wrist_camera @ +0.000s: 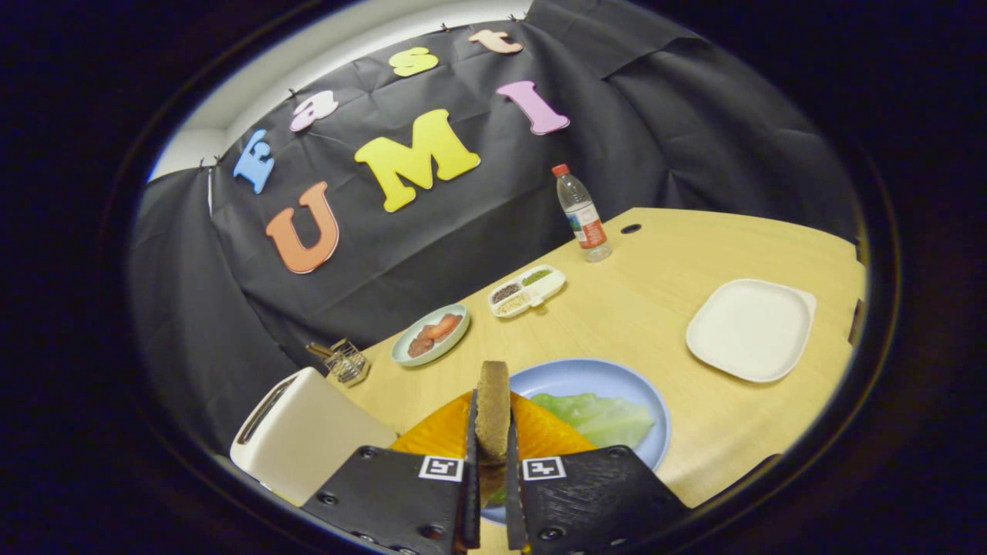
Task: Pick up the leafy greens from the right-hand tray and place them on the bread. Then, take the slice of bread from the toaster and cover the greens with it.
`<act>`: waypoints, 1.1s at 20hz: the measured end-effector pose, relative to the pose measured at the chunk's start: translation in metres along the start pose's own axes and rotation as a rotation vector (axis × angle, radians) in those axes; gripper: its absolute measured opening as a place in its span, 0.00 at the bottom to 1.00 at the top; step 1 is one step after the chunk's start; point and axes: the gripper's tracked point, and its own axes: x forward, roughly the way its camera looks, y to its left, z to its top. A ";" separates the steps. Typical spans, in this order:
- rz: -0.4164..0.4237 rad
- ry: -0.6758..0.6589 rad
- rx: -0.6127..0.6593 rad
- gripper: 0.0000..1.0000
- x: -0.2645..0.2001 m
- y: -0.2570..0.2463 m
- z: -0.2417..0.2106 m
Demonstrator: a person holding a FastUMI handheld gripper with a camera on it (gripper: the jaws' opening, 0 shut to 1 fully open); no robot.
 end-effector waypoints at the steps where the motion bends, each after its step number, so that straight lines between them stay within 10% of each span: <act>1: -0.003 -0.001 -0.007 0.13 -0.001 -0.002 0.000; 15: -0.088 -0.053 -0.003 0.61 -0.019 -0.057 0.038; 22: -0.055 -0.257 -0.293 0.91 -0.083 -0.016 0.106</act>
